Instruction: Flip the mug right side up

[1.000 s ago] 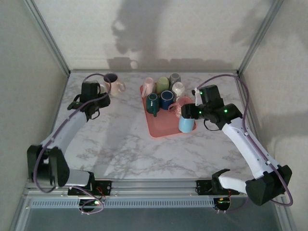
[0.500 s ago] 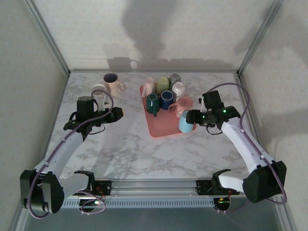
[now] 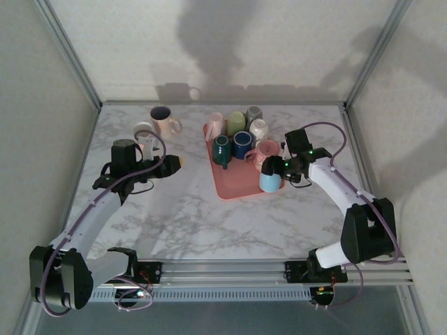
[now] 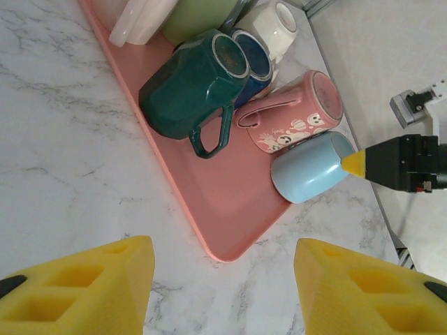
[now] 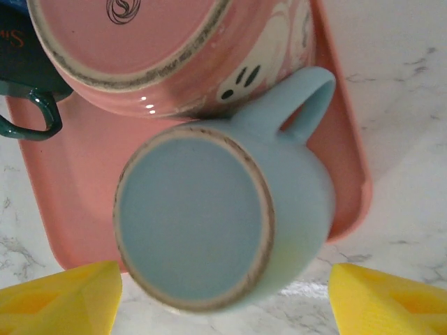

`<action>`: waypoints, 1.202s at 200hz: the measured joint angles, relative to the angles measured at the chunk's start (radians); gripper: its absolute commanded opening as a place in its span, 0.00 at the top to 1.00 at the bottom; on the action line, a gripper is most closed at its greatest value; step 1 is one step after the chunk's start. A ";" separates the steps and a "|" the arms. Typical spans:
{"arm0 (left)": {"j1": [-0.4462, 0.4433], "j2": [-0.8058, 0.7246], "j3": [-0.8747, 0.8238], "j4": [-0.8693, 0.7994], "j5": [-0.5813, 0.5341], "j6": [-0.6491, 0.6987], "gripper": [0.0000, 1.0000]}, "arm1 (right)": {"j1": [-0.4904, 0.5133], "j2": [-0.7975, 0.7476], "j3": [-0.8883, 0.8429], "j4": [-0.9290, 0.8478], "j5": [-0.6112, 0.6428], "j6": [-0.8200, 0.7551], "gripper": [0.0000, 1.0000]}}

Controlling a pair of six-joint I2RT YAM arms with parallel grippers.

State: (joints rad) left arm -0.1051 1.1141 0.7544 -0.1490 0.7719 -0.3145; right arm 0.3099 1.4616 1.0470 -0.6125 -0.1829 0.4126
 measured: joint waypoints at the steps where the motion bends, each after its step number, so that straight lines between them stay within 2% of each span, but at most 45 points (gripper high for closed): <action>1: 0.000 0.000 0.000 0.000 0.000 0.000 0.45 | 0.000 0.002 0.000 0.001 -0.001 -0.001 0.22; 51: -0.005 0.000 -0.006 0.001 0.001 0.000 0.45 | 0.016 0.058 0.023 0.023 -0.077 -0.039 0.27; 123: -0.021 0.000 -0.009 0.012 0.003 -0.005 0.45 | 0.118 0.152 0.073 0.070 -0.240 -0.120 0.31; 156: -0.059 -0.003 -0.023 0.022 -0.005 -0.035 0.45 | 0.121 0.093 0.073 0.059 -0.208 -0.134 0.32; 179: -0.108 -0.018 -0.037 0.055 -0.021 -0.078 0.46 | 0.079 0.049 0.082 0.032 -0.180 -0.153 0.30; 190: -0.138 -0.024 -0.039 0.074 -0.036 -0.098 0.46 | 0.058 0.054 0.096 0.021 -0.175 -0.173 0.34; 215: -0.195 -0.035 -0.052 0.130 -0.063 -0.143 0.46 | 0.039 0.080 0.107 0.018 -0.165 -0.281 0.37; 240: -0.214 -0.035 -0.066 0.161 -0.086 -0.180 0.46 | 0.028 0.081 0.082 0.050 -0.176 -0.448 0.42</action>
State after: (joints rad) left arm -0.3187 1.0794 0.6888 0.0124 0.6857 -0.4946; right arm 0.3382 1.5425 1.1290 -0.5621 -0.3592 -0.0357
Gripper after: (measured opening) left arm 0.542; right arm 0.604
